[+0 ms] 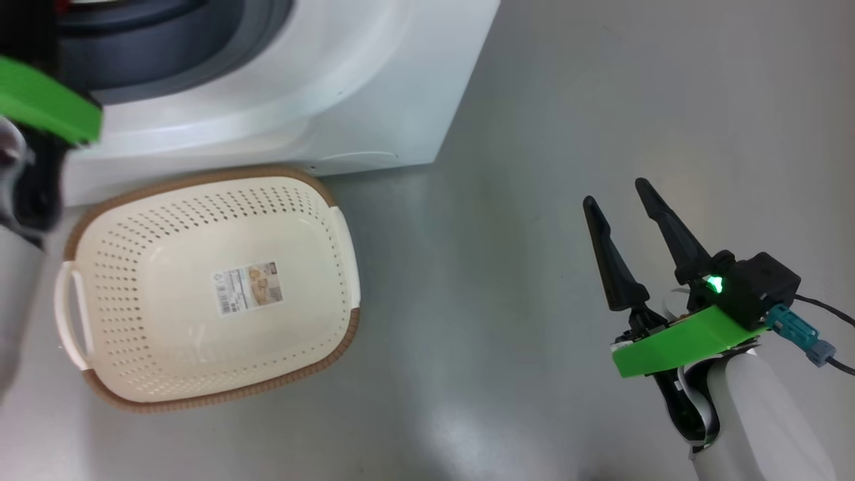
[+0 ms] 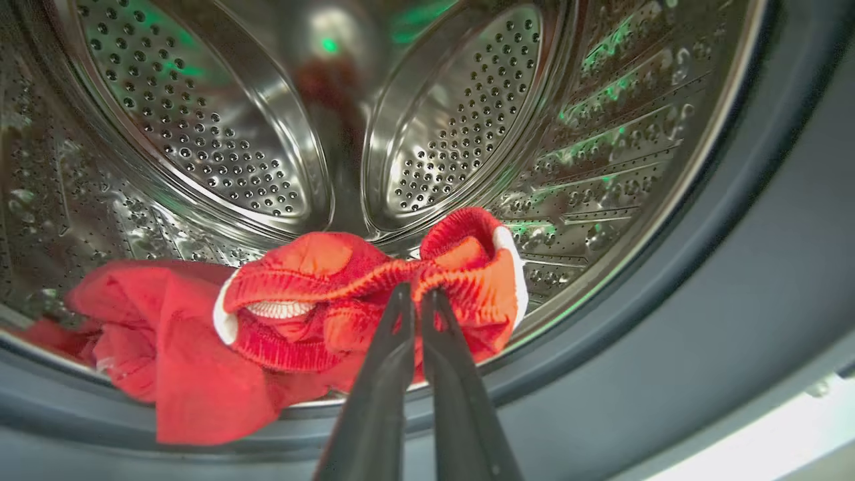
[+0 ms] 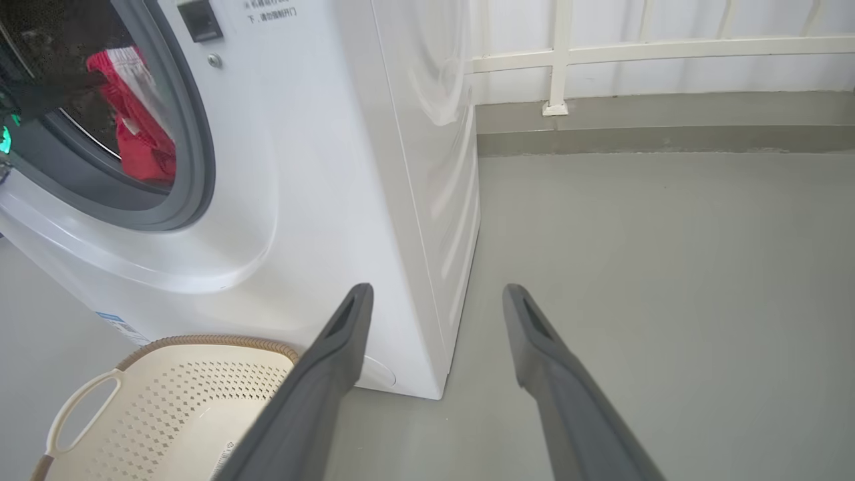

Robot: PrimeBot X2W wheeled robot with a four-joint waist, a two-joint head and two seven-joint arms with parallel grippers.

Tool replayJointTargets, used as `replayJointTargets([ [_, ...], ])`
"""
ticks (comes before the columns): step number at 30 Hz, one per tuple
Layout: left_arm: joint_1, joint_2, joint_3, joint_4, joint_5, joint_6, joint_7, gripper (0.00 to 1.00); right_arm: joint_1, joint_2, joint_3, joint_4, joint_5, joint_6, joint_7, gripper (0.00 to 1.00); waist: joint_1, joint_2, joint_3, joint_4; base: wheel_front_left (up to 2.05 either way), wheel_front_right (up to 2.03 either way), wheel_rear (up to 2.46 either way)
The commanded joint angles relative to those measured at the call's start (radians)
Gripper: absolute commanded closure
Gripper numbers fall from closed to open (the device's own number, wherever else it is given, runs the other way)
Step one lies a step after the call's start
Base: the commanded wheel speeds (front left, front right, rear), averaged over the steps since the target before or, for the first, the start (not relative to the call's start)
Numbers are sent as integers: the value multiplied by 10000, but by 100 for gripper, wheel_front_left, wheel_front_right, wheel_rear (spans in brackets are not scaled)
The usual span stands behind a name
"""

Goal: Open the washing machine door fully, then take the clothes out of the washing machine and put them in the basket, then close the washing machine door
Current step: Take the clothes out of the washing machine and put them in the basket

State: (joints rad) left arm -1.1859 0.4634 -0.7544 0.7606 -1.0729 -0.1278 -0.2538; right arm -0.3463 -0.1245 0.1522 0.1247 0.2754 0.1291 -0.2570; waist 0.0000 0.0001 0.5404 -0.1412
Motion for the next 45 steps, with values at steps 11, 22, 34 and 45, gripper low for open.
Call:
replayJointTargets([
  [11,3276,-622,4164,-3130,2812,-29,-79,100,784,-266,-146,-231,9,16,-48,0,0,-1,-997,702,0,0,0],
  [22,5827,-1290,6243,-6057,3839,-29,-79,100,1174,-396,-268,-259,91,16,-48,0,0,-1,-1604,919,0,0,0],
  [34,7761,-1734,7607,-8865,4296,-29,-79,100,1423,-514,-434,-341,155,16,-48,0,0,-1,-1877,1026,0,0,0],
  [45,9086,-2027,7448,-9365,4574,-29,-80,100,1327,-527,-369,-385,143,16,-48,0,0,-1,-1703,1023,0,0,0],
])
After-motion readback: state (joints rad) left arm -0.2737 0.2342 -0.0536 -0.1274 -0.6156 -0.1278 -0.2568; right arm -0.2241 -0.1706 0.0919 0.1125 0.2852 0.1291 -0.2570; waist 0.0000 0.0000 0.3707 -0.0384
